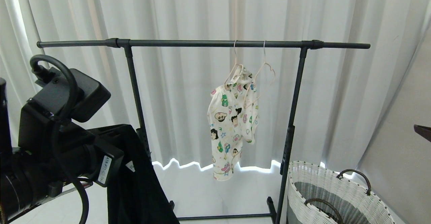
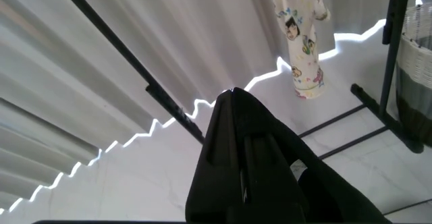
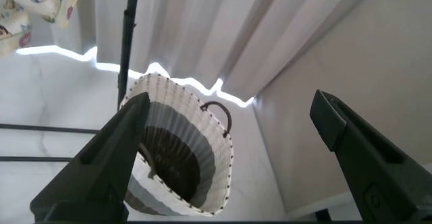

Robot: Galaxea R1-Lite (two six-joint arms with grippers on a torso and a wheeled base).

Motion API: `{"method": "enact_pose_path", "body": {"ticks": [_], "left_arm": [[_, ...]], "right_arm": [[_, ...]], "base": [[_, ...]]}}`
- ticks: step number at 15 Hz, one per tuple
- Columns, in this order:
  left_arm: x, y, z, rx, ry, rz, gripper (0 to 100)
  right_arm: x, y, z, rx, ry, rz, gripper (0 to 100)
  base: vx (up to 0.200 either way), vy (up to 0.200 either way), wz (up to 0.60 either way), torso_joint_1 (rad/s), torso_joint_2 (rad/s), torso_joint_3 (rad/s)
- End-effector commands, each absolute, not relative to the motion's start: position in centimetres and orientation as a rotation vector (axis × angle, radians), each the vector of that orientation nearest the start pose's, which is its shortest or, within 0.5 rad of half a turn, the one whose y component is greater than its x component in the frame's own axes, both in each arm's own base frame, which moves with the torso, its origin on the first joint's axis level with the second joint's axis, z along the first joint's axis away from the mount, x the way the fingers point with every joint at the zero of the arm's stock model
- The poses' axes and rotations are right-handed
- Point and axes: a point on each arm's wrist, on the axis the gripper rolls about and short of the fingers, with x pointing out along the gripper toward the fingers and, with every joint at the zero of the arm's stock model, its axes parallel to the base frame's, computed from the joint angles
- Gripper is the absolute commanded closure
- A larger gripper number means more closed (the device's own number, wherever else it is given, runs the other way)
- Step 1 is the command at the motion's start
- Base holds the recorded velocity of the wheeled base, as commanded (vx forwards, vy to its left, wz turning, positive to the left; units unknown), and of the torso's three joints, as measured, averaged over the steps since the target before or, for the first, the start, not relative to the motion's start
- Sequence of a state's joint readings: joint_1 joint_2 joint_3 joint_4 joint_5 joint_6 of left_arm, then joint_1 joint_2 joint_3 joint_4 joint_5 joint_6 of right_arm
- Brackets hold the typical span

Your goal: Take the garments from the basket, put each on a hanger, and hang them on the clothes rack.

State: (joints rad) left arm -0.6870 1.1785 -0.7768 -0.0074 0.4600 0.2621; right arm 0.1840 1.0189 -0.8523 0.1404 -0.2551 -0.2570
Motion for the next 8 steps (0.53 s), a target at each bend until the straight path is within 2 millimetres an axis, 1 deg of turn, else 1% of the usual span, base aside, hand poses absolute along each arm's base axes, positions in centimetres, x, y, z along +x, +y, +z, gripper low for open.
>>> {"method": "enact_pose_path", "body": {"ticks": [1,8], "left_arm": [[13.59,-9.86,24.01,0.472,0.301,-0.267,100],[13.61,-9.91,24.07,0.473,0.299,-0.269,100]], "right_arm": [[12.62,1.77,26.9,-0.325,0.318,-0.03,0],[12.54,1.76,26.95,-0.325,0.313,-0.03,0]], "base": [[0.0,0.0,0.0,0.203,-0.47,-0.271],[0.0,0.0,0.0,0.223,-0.5,-0.281]]}}
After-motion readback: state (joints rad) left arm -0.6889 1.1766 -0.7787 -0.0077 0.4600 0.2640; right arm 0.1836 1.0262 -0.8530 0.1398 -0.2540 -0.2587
